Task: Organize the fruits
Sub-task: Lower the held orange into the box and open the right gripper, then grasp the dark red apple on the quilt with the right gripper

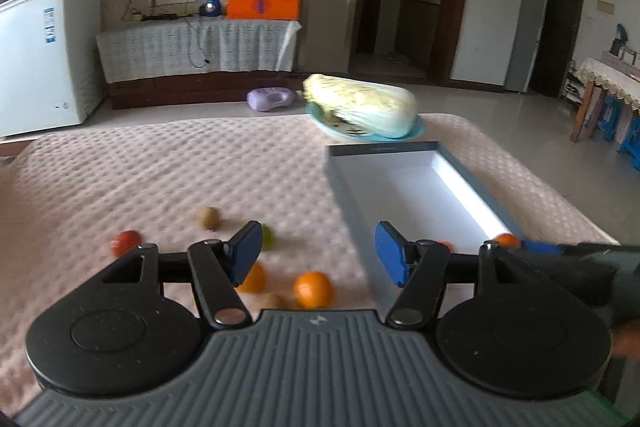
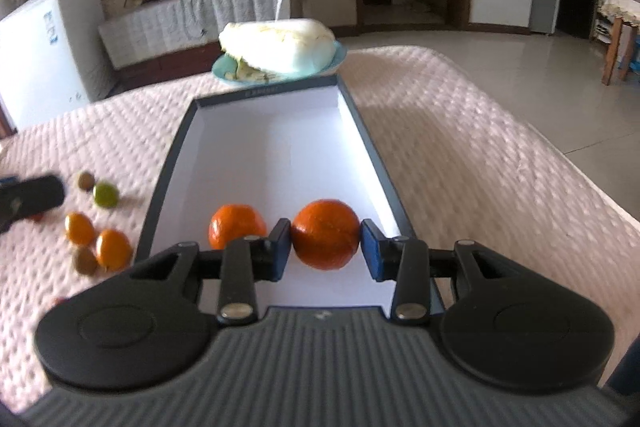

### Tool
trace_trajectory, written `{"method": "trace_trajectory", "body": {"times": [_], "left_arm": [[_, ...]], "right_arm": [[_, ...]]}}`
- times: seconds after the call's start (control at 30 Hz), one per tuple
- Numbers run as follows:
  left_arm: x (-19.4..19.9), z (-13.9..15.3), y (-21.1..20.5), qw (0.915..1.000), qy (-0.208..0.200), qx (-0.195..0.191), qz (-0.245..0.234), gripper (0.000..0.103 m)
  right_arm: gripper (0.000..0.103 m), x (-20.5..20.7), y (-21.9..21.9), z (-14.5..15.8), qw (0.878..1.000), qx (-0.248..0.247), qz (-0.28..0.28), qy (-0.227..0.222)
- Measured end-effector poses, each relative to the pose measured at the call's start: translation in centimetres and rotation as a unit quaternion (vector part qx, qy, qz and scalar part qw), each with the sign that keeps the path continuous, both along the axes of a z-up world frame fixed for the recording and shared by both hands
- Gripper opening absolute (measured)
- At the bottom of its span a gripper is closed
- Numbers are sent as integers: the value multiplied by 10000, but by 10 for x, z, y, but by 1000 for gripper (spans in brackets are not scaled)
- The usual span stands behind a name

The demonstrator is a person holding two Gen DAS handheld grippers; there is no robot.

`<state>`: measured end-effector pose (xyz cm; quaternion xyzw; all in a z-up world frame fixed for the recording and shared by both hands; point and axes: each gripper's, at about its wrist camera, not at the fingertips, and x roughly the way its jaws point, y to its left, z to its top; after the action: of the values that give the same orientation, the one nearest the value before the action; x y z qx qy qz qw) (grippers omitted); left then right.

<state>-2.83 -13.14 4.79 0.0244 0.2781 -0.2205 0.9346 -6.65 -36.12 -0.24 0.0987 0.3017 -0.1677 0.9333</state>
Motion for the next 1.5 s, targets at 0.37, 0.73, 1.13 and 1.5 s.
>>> {"method": "trace_trajectory", "body": {"times": [0.37,0.73,1.13,1.5], "left_arm": [[2,-7,71,9975,6,285,641,68],[-45,17,112,9940,-134,485,971,68],[-24,-11,123,9882,398,336,1443,68],[-11,-14,130,9848,502,301,1638,68]], "right_arm": [[63,-8,12,12,9991,-314,-62,-293],[63,-26,42,28,9933,-160,822,-799],[63,-29,59,30,9848,56,1498,-875],[56,-26,127,16,9584,-110,2820,-420]]}}
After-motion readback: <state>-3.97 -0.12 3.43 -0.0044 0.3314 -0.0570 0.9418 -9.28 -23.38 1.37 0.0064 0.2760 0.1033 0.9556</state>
